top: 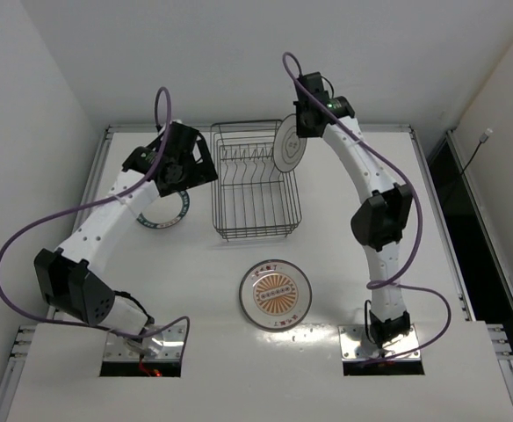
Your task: Load the plates into the dish rack
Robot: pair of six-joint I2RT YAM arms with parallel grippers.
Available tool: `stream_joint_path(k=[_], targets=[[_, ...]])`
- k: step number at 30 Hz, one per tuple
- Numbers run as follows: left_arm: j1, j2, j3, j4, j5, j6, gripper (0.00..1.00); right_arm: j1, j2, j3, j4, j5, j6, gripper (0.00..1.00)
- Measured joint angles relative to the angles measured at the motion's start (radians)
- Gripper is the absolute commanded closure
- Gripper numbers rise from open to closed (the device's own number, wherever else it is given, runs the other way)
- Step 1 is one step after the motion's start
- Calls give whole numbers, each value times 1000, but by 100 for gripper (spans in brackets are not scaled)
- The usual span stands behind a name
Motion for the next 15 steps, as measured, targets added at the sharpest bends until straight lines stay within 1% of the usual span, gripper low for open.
stream_joint_path(k=[9,10,12,13,15], targets=[[0,-42,-39,18,4,27,0,93,39,4,11,149,-22,99],[0,-51,-50,21,6,31,0,100,45,5,16,164,-26,94],[0,-63,-59,23,9,42,0,112,54,5,27,186,-32,91],[0,-71,-65,29,9,47,0,117,61,5,32,192,-35,88],[0,-87,-79,35,6,54,0,127,73,2,35,192,-44,88]])
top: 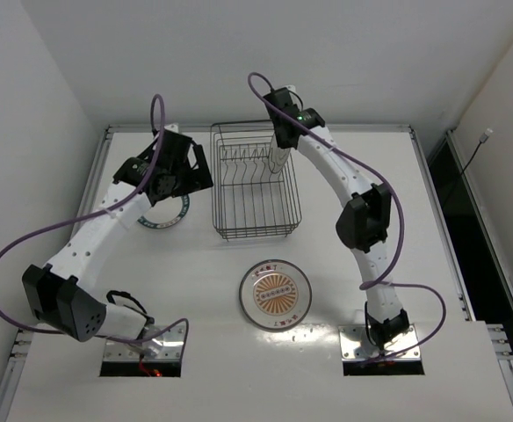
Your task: Load the plates into the dish rack
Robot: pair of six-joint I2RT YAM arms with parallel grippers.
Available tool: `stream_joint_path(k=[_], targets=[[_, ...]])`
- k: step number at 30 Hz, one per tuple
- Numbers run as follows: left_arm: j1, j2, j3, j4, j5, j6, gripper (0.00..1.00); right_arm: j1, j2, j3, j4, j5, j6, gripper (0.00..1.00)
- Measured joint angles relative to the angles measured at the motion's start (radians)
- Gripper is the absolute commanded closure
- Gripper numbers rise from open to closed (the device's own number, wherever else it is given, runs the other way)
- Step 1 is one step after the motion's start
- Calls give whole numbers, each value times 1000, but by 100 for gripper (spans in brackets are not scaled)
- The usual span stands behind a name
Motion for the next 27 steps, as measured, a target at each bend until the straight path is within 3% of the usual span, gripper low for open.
stream_joint_path(k=[7,13,14,17,20,23,27], targets=[[0,-51,-37,7,-25,15,0,30,23,-14,-2,-26,-16,80],[0,-52,-37,7,-39,16,0,33,14,-37,-1,-53,-20,49],[0,-52,-37,6,-40,16,0,32,11,-37,-5,-63,-15,39],[0,-52,-37,6,-42,13,0,22,-47,-78,-21,-123,8,28],[0,-52,-37,6,-48,11,0,-12,-260,-298,31,-264,29,15],[0,-51,-37,6,-53,10,0,-102,-628,-669,123,-494,61,12],[0,-29,-21,2,-54,3,0,-232,-993,-1036,243,-754,119,14]])
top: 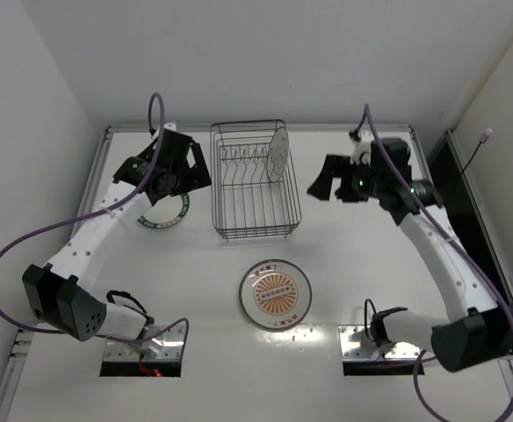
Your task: Load the plates into the dish rack
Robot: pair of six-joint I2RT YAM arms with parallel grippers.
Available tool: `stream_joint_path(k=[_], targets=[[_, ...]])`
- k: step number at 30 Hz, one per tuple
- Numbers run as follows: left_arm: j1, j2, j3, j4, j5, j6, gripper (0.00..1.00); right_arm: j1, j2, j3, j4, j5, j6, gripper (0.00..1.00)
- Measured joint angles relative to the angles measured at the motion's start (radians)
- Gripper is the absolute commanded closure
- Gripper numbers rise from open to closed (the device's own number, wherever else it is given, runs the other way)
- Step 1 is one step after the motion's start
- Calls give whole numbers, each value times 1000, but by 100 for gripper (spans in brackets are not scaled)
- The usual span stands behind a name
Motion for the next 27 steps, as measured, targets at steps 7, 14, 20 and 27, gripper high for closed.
stream_joint_path(k=[7,14,20,27], targets=[[0,72,50,5,50,-44,0,-71,-92,-598,79,-345,68,25],[0,96,49,3,102,-79,0,-112,-114,-835,153,-437,113,25],[0,96,40,-1,146,-105,0,-121,-37,-1043,343,-554,195,28],[0,96,11,-9,164,-118,0,-106,141,-1044,474,-647,236,55]])
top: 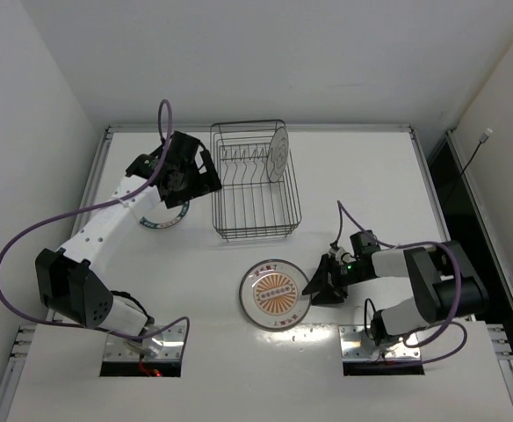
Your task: Load the plates into the dish rack
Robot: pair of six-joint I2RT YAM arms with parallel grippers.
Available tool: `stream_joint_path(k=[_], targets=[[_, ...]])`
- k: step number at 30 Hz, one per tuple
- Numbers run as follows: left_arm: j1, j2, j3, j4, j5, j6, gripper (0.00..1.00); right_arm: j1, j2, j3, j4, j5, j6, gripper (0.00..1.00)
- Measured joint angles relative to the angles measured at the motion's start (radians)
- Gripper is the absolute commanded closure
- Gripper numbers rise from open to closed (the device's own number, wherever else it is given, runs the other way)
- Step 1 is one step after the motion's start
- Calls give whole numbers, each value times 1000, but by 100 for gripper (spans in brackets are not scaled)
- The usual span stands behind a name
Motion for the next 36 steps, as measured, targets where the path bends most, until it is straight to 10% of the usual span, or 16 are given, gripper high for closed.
stream_joint_path(k=[8,22,36], targets=[[0,-5,-22,-13,-5,-2,0,48,170,85,80,22,-26,100],[0,-5,-11,-21,-64,0,0,66,-200,286,-406,306,-122,100],[0,58,89,-24,-90,-1,0,63,-214,1355,-1114,676,-187,100]])
